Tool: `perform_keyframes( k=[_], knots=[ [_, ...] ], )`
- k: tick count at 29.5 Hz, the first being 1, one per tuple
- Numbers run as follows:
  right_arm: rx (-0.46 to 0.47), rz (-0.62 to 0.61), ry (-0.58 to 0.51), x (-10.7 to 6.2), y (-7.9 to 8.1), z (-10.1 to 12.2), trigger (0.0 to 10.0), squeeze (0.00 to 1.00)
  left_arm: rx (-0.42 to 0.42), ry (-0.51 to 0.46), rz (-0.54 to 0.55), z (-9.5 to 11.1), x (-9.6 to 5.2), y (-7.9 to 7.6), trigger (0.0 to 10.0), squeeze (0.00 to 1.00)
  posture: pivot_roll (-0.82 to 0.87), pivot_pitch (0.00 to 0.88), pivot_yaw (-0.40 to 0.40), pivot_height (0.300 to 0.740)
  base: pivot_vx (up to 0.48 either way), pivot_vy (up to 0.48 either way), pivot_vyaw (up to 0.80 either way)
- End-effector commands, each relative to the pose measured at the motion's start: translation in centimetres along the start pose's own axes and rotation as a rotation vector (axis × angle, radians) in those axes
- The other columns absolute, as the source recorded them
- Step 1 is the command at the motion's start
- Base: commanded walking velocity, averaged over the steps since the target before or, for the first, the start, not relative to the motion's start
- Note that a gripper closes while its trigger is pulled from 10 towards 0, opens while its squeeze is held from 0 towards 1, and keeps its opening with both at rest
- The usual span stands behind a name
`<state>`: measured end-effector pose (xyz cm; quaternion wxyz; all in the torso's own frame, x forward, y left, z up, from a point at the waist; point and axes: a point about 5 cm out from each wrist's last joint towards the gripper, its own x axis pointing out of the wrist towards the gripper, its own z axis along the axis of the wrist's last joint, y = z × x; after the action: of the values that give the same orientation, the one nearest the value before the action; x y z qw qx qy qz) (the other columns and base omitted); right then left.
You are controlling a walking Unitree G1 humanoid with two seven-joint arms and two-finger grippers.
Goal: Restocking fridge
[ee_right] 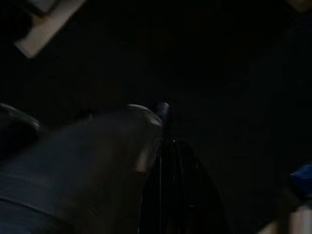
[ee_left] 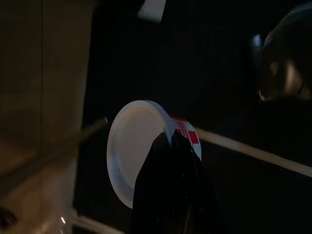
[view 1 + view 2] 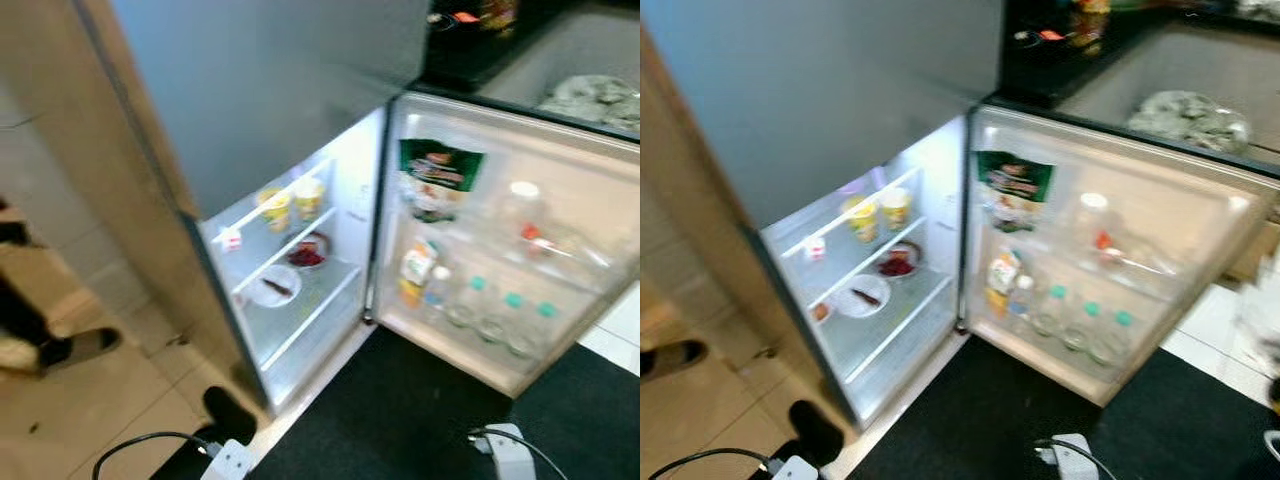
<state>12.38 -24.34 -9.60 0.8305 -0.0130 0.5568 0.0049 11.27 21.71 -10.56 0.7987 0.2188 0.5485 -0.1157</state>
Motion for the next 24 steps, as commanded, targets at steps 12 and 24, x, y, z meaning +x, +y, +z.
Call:
perform_keyframes(
  k=[12,24],
  knots=[
    [-0.016,0.020,-0.069,0.3,0.8,2.5,10.0,0.00,-0.040,0.019,-0.023,-0.1,0.0,-0.4,10.0,0.00,-0.02,0.000,0.013,0.740,0.000,0.000,0.79],
    [-0.006,0.030,-0.060,0.4,1.3,2.0,10.0,0.00,-0.069,0.042,-0.027,-0.8,-0.1,-0.5,10.0,0.00,-0.02,0.000,0.017,0.740,0.000,0.000,0.79]
  ],
)
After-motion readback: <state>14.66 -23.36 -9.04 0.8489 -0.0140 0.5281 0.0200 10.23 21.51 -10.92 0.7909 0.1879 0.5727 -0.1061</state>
